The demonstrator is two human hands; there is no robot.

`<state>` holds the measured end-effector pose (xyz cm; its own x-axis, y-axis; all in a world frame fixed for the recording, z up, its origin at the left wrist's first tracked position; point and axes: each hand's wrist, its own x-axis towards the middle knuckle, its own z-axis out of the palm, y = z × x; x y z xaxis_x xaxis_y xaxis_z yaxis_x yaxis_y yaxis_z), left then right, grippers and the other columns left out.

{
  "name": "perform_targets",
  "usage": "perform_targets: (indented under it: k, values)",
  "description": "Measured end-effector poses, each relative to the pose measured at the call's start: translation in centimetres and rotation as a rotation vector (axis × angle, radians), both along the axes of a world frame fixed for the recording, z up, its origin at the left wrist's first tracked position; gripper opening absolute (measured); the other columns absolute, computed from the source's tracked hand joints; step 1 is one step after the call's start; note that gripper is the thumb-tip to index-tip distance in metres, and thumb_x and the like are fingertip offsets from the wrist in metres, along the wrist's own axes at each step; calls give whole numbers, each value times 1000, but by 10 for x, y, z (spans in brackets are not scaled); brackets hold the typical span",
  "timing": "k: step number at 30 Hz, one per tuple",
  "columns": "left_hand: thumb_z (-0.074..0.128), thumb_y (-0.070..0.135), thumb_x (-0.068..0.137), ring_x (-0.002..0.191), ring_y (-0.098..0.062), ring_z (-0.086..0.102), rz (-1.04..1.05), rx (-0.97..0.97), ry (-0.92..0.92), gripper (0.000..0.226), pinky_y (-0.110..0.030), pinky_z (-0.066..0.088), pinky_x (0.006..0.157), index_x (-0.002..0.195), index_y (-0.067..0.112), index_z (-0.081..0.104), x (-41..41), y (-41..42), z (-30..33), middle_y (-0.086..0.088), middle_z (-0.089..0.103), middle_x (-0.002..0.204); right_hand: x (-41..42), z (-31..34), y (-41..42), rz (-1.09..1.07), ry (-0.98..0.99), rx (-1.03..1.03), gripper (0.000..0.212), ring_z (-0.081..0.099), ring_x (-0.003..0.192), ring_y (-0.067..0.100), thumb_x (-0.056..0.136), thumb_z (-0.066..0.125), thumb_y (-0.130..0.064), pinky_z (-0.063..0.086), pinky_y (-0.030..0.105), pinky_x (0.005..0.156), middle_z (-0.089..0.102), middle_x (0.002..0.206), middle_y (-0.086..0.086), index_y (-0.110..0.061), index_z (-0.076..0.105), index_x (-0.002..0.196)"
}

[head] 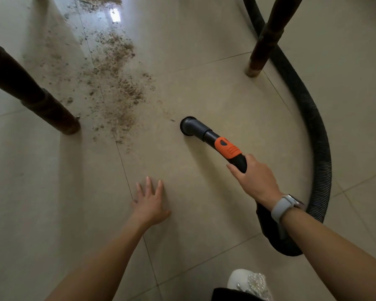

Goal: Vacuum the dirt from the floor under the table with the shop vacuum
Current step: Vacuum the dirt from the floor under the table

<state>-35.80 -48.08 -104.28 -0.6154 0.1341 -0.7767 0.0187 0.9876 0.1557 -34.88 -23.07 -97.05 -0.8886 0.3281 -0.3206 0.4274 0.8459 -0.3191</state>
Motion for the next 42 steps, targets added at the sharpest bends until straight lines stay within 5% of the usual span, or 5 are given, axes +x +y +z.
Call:
perform_targets:
  k: [10, 15, 21, 36, 42]
  values:
    - [51, 53, 90, 145, -35, 6, 113, 89, 111, 77, -45, 18, 115, 151, 18, 18, -12, 0, 4, -11, 4, 159, -7, -1, -24, 106, -7, -118, 41, 59, 76, 30, 91, 50, -51, 45, 35, 65, 58, 81, 5, -12, 49, 105]
    - [46, 50, 91, 121, -18, 50, 1012, 1033, -292, 55, -36, 41, 100, 135, 16, 46, -32, 43, 40, -3, 55, 132, 5, 4, -39, 199, -77, -213, 37, 54, 74, 25, 90, 52, -50, 39, 33, 63, 50, 74, -2, -14, 44, 95]
    - [42, 19, 99, 103, -27, 62, 1284, 1396, -390, 25, -46, 44, 99, 115, 3, 52, -35, 56, 59, -13, 63, 108, 21, 9, -29, 135, -88, -537, 32, 58, 70, 16, 83, 67, -41, 46, 26, 63, 56, 79, -4, -20, 48, 97]
    - [44, 25, 99, 104, -31, 59, 1532, 1455, -179, 21, -52, 49, 87, 104, 6, 51, -61, 27, 70, -15, 56, 113, 58, -2, -9, 180, -225, -679, 72, 52, 109, 15, 73, 80, -31, 45, 15, 82, 48, 116, -8, -28, 32, 127]
    - [44, 21, 100, 92, -27, 60, 1614, 1427, -57, 18, -52, 48, 88, 89, 8, 48, -63, 39, 80, -12, 54, 100, 62, 2, -14, 152, 49, -222, 91, 60, 104, 25, 77, 72, -46, 49, 32, 82, 51, 131, 2, -25, 16, 146]
